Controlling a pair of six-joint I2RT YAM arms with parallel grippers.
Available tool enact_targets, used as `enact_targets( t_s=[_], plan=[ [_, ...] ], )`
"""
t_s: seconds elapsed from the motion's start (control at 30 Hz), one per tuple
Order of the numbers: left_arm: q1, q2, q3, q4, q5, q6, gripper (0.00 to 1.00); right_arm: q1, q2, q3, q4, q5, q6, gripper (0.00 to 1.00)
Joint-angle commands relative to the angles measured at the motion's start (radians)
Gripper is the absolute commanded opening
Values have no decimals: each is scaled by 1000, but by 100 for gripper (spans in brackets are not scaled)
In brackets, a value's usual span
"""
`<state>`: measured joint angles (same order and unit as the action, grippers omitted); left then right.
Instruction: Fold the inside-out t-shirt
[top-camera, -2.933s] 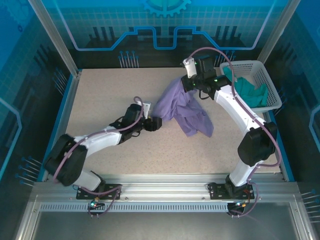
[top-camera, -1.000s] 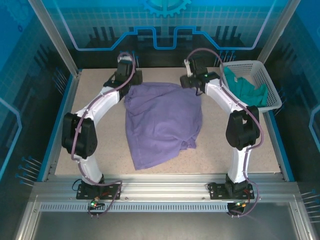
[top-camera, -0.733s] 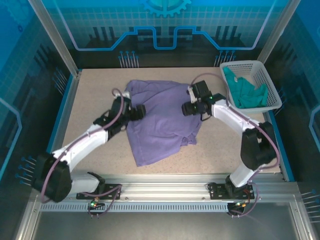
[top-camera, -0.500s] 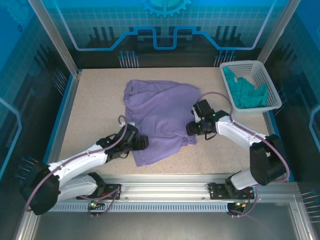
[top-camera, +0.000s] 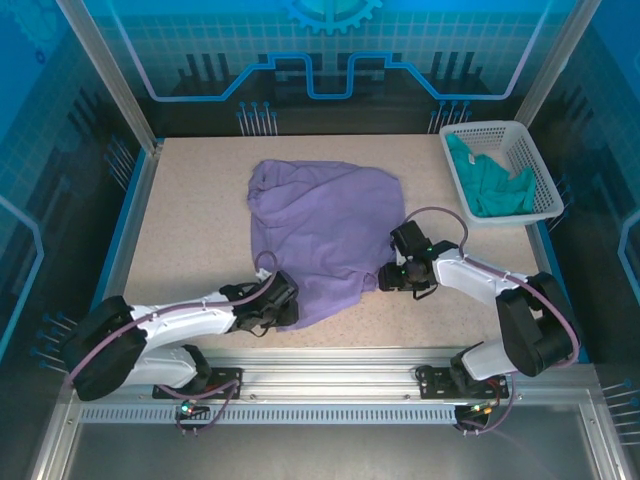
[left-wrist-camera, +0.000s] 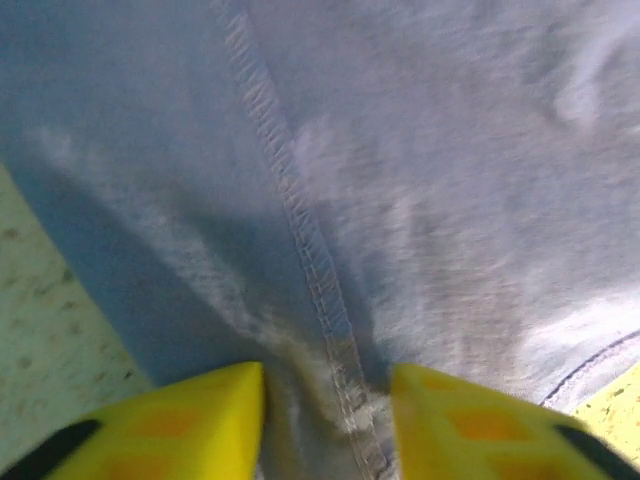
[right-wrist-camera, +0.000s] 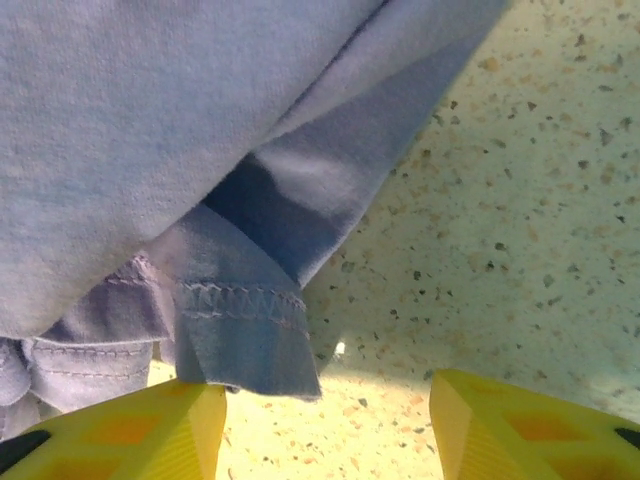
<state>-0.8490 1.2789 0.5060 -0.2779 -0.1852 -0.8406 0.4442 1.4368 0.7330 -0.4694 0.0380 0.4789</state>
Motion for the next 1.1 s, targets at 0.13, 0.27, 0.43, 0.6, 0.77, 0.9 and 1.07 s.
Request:
enact_targets(
  t_s=[0.13,0.27,0.43,0.6,0.77,0.9,1.07],
  plan=[
    [-6,-7,-3,25,-17,11,0,-2,68,7,144,-52,2,22],
    [21,-167,2,18,-75,13,0,-13,-55,64,59,29,-82,0],
    [153,-430,75,94,-84,79,0,-15,-282,248,-65,132,-225,0],
    [252,-550,237,77,-119,171,0,-12,-362,439,-141,181,-346,0],
    [290,-555,307,24,-155,230,0,-15,-348,483,-159,208,-380,0],
    [300,-531,240,20,-160,199,0,-15,-255,440,-146,166,-344,0],
    [353,-533,133,0,-149,147,0,-22,-110,355,-83,142,-310,0]
  ],
)
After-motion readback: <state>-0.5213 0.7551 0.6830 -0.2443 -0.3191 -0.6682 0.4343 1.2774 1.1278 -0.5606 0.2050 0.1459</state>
